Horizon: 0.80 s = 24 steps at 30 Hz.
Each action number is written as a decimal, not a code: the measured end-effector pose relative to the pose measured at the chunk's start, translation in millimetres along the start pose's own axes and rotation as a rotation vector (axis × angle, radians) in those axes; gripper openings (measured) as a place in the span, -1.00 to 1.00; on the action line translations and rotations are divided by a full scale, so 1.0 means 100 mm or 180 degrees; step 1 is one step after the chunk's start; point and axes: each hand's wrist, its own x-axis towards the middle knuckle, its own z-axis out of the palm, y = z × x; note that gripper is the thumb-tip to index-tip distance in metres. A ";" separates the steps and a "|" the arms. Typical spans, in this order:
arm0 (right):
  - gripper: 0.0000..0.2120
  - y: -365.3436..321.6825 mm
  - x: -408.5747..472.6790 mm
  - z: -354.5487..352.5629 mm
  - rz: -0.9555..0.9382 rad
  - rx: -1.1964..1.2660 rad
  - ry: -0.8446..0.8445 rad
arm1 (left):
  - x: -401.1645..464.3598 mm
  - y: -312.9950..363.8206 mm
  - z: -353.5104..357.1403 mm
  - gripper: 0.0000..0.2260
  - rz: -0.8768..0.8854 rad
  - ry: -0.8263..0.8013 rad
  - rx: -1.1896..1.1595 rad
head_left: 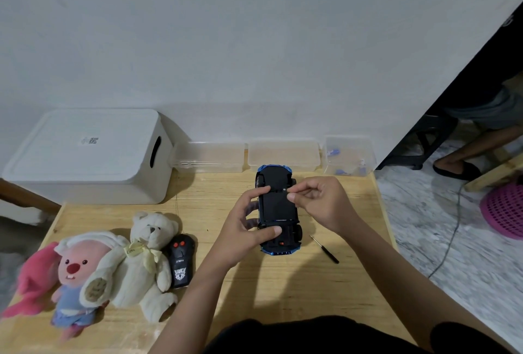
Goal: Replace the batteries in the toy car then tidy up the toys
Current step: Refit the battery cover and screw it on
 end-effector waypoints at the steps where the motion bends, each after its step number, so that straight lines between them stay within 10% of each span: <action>1: -0.94 0.01 0.00 0.01 -0.0030 -0.0097 0.0037 | 0.00 -0.01 0.00 -0.40 0.0015 0.0014 -0.0034; 24: -0.85 -0.03 -0.07 0.14 0.0110 0.0486 0.0196 | 0.06 -0.01 -0.08 -0.48 0.0038 0.0332 -0.0207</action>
